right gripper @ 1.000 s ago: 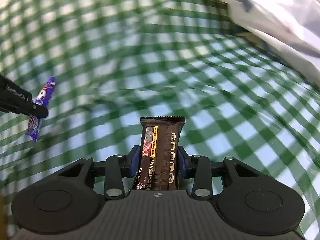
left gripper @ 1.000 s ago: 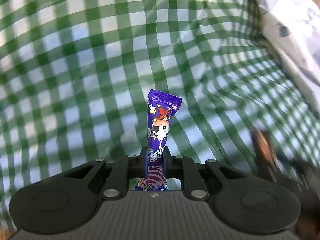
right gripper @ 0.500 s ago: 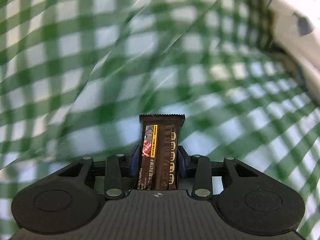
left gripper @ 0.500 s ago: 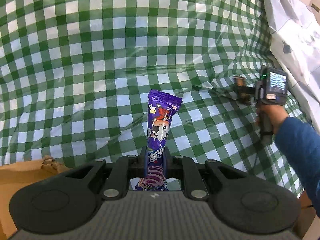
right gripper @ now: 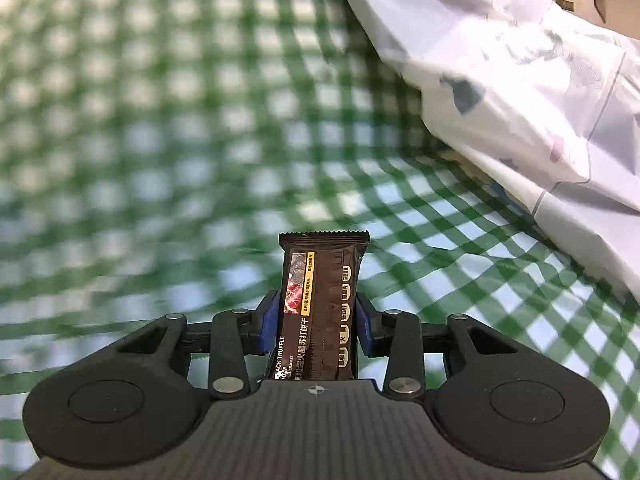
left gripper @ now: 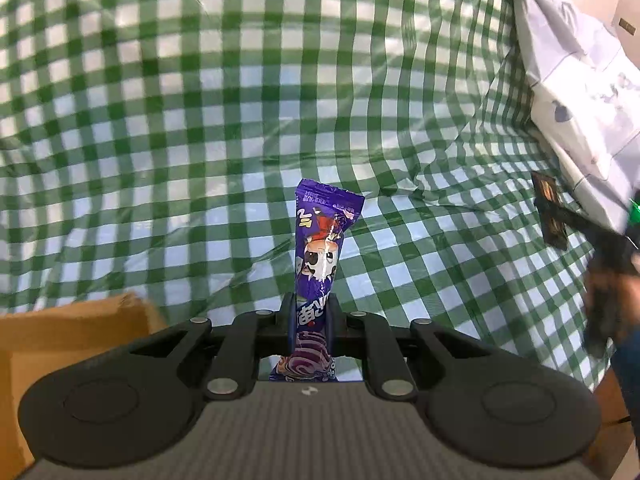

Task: Organize snacks
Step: 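Carry the purple bar and chocolate bar over the box with both tools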

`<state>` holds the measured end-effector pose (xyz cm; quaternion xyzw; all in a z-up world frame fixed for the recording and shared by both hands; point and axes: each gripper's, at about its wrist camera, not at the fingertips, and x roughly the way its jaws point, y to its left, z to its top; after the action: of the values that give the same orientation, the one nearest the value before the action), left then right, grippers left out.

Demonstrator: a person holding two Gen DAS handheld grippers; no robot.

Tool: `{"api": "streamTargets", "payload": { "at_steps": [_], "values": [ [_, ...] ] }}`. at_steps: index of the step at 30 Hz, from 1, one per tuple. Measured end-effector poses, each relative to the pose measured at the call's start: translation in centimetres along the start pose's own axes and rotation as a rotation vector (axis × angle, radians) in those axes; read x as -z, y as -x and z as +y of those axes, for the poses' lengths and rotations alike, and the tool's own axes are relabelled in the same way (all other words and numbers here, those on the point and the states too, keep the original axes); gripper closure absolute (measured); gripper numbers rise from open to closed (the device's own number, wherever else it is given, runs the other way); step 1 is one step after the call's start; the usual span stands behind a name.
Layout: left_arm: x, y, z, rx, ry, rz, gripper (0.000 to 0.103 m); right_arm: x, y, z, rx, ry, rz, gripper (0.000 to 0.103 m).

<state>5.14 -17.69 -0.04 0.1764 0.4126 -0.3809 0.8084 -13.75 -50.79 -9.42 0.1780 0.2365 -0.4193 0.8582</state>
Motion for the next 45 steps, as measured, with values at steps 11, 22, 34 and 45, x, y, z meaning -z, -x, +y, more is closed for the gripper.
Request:
{"api": "streamTargets", "payload": {
  "at_steps": [11,22,34,45],
  "values": [
    [11.2,16.0,3.9,-0.123,0.109,-0.005,0.088,8.6,28.6,11.5,-0.436,0.089,0.101,0.062],
    [23.1,25.7,9.5,-0.204,0.249,0.010,0.088,14.4,42.1,20.7,-0.641,0.255,0.185,0.062],
    [25.4,26.3,14.7,-0.206,0.298,0.003,0.088,15.0,43.9,26.1,-0.589,0.353,0.234,0.062],
    [23.7,23.9,16.2,-0.229,0.300,0.036,0.088,15.5,42.0,28.5,-0.586,0.383,0.300,0.062]
  ]
}}
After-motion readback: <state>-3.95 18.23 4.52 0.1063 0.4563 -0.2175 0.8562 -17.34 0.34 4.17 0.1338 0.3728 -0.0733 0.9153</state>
